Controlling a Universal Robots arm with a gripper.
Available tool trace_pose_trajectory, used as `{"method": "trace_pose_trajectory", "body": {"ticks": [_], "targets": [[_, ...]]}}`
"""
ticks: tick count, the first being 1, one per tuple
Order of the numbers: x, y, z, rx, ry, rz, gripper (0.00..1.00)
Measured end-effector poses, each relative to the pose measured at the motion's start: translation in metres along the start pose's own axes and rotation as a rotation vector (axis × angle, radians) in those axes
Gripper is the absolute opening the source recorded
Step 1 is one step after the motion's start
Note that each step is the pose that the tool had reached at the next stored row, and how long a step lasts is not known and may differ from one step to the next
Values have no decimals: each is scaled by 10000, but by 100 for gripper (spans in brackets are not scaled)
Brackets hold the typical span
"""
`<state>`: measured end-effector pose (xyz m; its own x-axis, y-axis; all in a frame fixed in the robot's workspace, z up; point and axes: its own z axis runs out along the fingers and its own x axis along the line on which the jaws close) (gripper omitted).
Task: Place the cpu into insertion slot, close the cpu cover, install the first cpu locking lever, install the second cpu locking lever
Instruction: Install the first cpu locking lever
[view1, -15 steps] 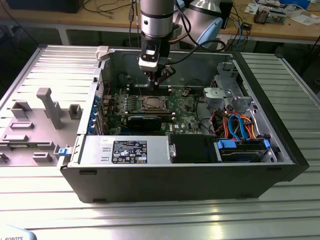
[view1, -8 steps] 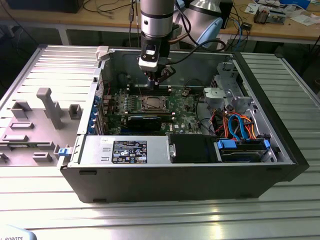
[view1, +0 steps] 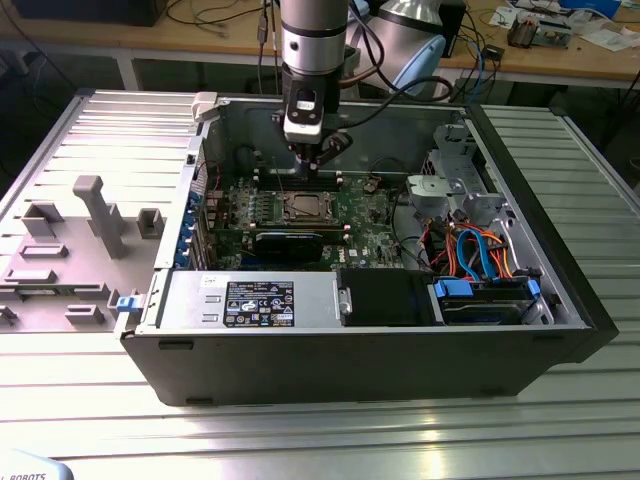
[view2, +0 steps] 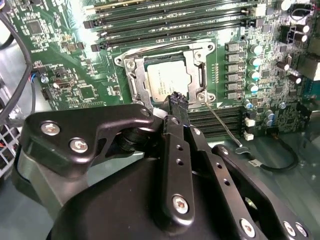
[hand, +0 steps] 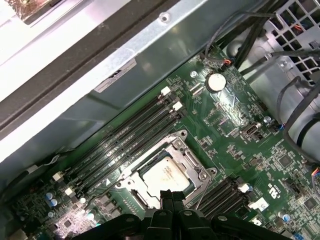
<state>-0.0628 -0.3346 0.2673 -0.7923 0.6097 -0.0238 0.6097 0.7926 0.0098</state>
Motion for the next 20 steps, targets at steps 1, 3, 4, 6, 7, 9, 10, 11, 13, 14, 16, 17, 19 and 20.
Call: {"method": "trace_pose_trajectory", "body": {"ticks": [1, 3, 4, 6, 7, 9, 10, 11, 13, 14, 16, 17, 19, 20], "targets": [[0, 0, 0, -4, 2, -158, 11], [0, 0, 0, -9, 4, -368, 11], [0, 0, 0, -12, 5, -497, 11], [0, 0, 0, -15, 6, -613, 11], [0, 0, 0, -16, 6, -659, 11], [0, 0, 0, -17, 7, -697, 11], [0, 0, 0, -17, 7, -697, 11], [0, 0, 0, -17, 7, -699, 11], [0, 0, 0, -17, 7, -700, 11], [0, 0, 0, -17, 7, -700, 11], [0, 0, 0, -18, 7, -700, 11], [0, 0, 0, -17, 7, -700, 11], [0, 0, 0, -17, 7, -701, 11], [0, 0, 0, -18, 7, -701, 11]]}}
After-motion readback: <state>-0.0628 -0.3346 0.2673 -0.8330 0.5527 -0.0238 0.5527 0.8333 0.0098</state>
